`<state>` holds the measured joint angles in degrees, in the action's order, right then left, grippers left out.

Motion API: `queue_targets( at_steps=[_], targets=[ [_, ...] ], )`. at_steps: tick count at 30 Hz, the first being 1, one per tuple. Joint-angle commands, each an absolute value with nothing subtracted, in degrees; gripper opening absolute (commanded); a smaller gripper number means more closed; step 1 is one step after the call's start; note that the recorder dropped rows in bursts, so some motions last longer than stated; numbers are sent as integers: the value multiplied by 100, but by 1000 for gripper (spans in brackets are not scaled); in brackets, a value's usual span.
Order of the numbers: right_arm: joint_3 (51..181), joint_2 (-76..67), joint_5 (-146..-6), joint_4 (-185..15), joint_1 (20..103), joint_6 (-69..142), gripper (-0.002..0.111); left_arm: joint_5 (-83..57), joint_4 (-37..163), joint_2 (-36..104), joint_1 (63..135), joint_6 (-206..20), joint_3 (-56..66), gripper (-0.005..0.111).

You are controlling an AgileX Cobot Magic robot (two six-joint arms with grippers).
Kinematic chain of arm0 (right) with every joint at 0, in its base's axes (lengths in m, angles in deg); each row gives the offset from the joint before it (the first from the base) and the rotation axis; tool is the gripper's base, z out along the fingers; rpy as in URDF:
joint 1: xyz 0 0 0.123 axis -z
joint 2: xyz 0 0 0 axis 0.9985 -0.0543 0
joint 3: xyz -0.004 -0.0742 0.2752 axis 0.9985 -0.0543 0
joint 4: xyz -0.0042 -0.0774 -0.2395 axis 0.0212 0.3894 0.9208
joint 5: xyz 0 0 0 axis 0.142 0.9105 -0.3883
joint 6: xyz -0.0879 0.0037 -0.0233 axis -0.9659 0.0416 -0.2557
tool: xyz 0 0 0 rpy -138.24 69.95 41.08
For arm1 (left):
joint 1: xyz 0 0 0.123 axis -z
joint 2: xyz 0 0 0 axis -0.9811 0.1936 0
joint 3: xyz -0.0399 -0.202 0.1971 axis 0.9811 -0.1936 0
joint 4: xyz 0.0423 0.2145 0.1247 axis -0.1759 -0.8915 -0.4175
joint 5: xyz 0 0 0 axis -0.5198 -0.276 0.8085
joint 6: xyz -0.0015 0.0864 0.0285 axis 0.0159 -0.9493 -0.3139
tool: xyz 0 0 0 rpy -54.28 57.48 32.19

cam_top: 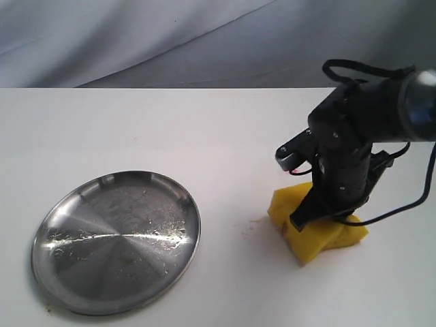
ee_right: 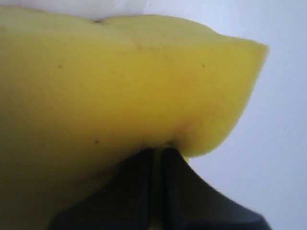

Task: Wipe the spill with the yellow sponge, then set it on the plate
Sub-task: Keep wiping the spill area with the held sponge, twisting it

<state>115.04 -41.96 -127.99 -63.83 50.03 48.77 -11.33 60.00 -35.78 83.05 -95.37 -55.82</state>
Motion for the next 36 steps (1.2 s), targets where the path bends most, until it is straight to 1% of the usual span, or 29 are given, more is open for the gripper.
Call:
queue_targets(
  at_steps=[1,5,14,22,29,32,36],
  targets=[
    [11294,-4206,-12755,-6594,4421,4971,0,-1162,6042,-3597,8281,-9486,-5565,0],
    [11350,-4270,-12189,-6582,4098,5186,0,-1162,6042,-3597,8281,-9486,-5565,0],
    [12901,-5251,-12824,-6336,4108,5244,0,-1162,6042,-3597,8281,-9486,-5565,0],
    [14112,-5741,-13351,-5934,4431,5162,0,-1162,6042,-3597,8281,-9486,-5565,0],
    [14189,-5833,-13899,-5780,4993,4954,0,-1162,6042,-3597,8281,-9486,-5565,0],
    [14189,-5808,-14222,-5795,5107,4831,0,-1162,6042,-3597,8281,-9486,-5565,0],
    [13682,-5480,-14034,-5725,5095,4819,0,-1162,6042,-3597,8281,-9486,-5565,0]
  ],
)
